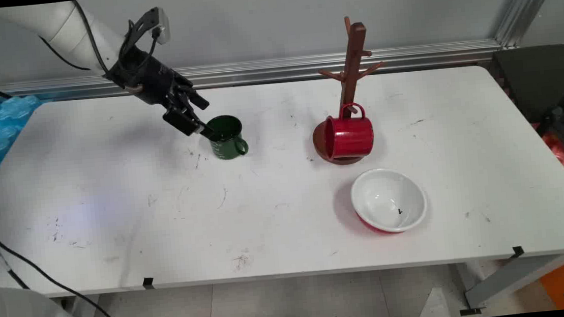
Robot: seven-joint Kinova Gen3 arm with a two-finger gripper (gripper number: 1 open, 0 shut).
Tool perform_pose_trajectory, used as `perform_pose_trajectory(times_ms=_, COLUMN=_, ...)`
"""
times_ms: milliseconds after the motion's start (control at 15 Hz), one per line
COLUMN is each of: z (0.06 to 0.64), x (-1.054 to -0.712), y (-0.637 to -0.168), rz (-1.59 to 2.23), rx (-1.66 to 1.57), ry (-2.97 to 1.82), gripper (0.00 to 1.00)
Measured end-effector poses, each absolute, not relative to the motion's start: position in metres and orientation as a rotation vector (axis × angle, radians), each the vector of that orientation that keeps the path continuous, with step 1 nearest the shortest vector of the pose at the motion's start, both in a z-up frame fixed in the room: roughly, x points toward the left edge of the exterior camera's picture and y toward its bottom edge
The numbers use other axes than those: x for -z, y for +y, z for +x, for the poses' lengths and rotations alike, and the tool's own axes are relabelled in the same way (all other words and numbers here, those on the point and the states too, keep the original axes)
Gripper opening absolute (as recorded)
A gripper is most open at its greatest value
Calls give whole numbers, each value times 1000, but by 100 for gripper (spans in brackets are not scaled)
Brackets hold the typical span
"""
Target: Pick up the red mug from the rack
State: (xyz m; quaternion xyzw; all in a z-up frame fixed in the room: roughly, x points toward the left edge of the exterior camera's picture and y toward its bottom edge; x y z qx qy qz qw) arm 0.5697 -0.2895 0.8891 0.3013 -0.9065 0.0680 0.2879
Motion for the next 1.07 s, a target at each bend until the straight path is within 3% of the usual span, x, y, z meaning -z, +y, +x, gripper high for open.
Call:
perform_pose_trajectory(times_ms=533, z=526, x=-882, y=-301, rz=850, rx=-168, ry=-2263, gripper=100)
perform_pose_trajectory(times_ms=1067, z=474, x=-850, y=-317, rz=870, rx=-148, ry=-2118, gripper=100)
